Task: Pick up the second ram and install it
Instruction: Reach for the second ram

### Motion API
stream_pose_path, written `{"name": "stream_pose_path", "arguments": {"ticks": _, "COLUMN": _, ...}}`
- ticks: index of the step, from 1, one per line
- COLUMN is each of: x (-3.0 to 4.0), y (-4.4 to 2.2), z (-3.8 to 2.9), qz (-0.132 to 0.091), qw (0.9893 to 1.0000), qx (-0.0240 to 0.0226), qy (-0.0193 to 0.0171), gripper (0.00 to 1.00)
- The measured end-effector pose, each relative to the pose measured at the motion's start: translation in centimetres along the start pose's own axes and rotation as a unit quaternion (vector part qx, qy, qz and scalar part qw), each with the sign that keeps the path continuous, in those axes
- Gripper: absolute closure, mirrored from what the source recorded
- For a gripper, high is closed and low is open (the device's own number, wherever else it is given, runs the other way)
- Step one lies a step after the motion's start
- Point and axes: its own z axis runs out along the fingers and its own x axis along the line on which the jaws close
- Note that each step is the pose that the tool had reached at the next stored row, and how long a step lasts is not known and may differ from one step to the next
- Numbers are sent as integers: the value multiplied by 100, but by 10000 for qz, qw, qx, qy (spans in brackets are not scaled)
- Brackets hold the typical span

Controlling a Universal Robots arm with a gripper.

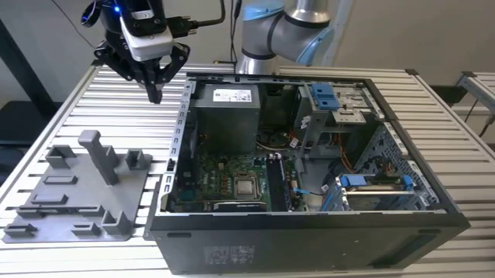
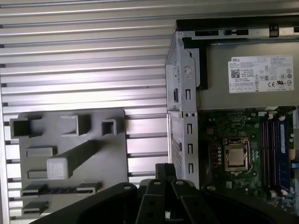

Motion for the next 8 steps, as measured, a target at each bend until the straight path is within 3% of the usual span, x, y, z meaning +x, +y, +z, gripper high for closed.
{"name": "stream_pose_path", "arguments": {"ticks": 8, "x": 155, "y": -59, "z": 5, "qz": 0, "qw": 10000, "qx": 1, "qy": 12, "gripper": 89}}
